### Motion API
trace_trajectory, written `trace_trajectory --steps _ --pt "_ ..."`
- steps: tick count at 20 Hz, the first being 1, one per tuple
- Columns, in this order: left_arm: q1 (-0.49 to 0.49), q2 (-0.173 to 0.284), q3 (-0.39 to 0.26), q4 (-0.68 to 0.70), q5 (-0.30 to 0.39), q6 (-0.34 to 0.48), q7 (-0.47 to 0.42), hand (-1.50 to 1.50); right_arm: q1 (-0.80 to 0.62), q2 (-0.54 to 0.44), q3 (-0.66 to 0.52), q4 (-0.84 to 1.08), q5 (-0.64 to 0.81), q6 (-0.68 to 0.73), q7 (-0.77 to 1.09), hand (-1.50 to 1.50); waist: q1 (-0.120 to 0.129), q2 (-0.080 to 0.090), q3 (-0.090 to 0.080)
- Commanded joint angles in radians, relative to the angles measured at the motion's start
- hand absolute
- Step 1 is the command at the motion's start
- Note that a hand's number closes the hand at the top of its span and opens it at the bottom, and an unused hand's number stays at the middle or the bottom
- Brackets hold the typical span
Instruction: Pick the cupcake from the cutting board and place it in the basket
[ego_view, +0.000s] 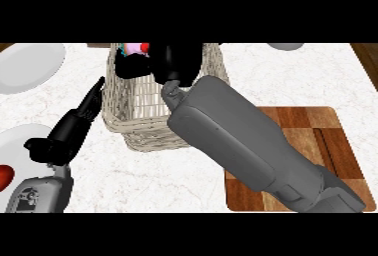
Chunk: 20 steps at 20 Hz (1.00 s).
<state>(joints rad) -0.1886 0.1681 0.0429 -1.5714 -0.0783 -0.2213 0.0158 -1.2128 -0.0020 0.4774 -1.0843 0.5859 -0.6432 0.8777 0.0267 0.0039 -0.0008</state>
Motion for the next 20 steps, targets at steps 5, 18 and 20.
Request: trace_trajectory --steps 5,18,20 --pt "-0.04 0.03 0.043 0.073 0.007 -0.02 -0.056 0.0 -0.02 0.002 -0.051 0.231 -0.04 -0.135 -0.225 1.5 -0.003 0.004 0.0" --pt "-0.058 -0.024 -0.002 0.08 -0.045 0.026 -0.034 0.0 -0.018 0.002 -0.063 0.275 -0.226 -0.274 -0.428 -1.5 -0.002 0.003 0.0" --pt "-0.017 -0.011 0.001 -0.019 0.003 -0.013 0.027 0.0 -0.021 0.002 -0.171 0.293 -0.241 -0.235 -0.54 -1.5 -0.004 0.001 0.001"
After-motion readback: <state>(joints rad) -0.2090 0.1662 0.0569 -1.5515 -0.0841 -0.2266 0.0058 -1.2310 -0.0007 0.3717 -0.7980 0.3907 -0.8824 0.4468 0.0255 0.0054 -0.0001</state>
